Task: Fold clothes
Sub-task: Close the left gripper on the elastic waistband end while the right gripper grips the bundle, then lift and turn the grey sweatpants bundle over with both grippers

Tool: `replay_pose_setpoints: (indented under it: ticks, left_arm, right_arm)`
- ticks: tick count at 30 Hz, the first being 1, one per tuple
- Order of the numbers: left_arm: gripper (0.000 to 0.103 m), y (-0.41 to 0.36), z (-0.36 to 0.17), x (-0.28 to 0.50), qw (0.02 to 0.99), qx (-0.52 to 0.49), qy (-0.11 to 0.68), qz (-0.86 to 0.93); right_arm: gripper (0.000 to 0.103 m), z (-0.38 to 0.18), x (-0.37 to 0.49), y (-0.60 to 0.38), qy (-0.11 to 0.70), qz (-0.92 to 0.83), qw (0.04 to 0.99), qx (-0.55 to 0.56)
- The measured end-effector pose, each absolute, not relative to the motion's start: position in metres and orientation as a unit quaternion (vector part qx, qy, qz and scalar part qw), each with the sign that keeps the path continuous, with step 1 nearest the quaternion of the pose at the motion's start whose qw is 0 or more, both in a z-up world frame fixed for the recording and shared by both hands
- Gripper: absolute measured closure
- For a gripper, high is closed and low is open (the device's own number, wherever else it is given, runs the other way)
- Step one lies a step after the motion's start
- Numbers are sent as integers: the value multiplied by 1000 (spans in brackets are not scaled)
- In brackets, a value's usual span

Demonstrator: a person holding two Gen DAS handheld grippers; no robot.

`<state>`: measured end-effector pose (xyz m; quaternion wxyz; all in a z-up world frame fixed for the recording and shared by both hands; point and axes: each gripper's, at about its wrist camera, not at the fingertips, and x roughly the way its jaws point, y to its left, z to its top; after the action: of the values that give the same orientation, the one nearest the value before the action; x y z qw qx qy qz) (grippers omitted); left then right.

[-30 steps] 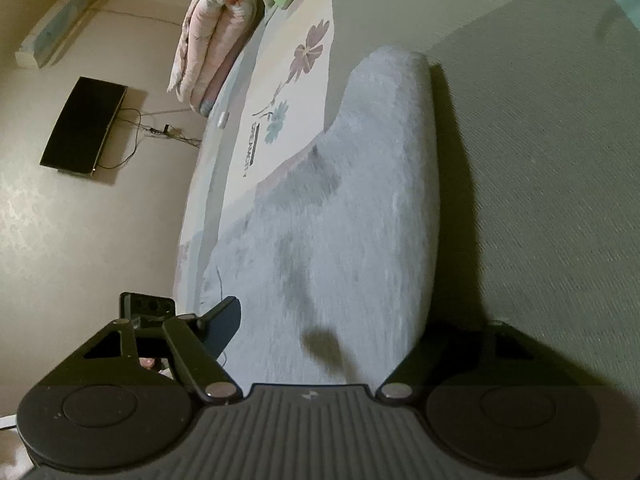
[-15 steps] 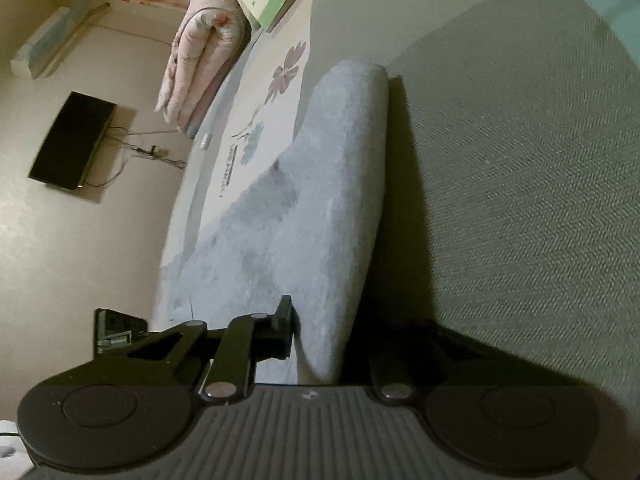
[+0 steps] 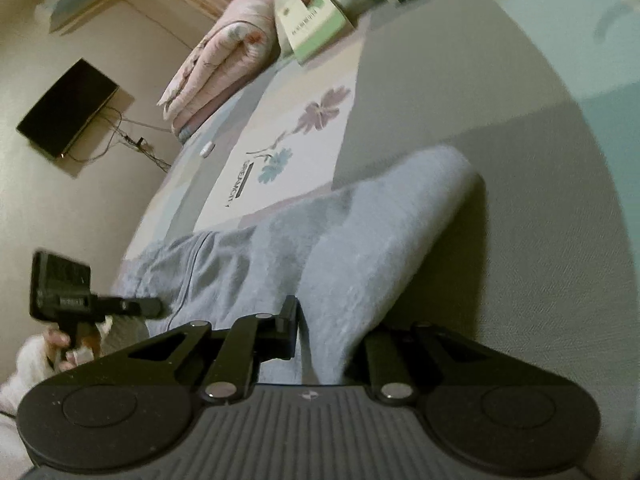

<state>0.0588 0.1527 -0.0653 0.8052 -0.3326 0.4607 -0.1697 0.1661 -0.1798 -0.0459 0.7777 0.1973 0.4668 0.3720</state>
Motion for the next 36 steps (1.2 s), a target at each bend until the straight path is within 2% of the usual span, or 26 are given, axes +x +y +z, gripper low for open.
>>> replay_pose_setpoints:
  ticks: [13,24,36]
  left_arm:
    - [72,61,-37,155,784,-236,499,-283]
    - [73,-82,-24,280,760,-113,526,-364]
    - [73,-221,-17,386,748,-11,527,-403]
  right_arm:
    - [89,-12,145,-280,407,274,847,206]
    - [89,-7,138,-389,354,144,896,226]
    - [89,-19,165,-465,314,38,922,222]
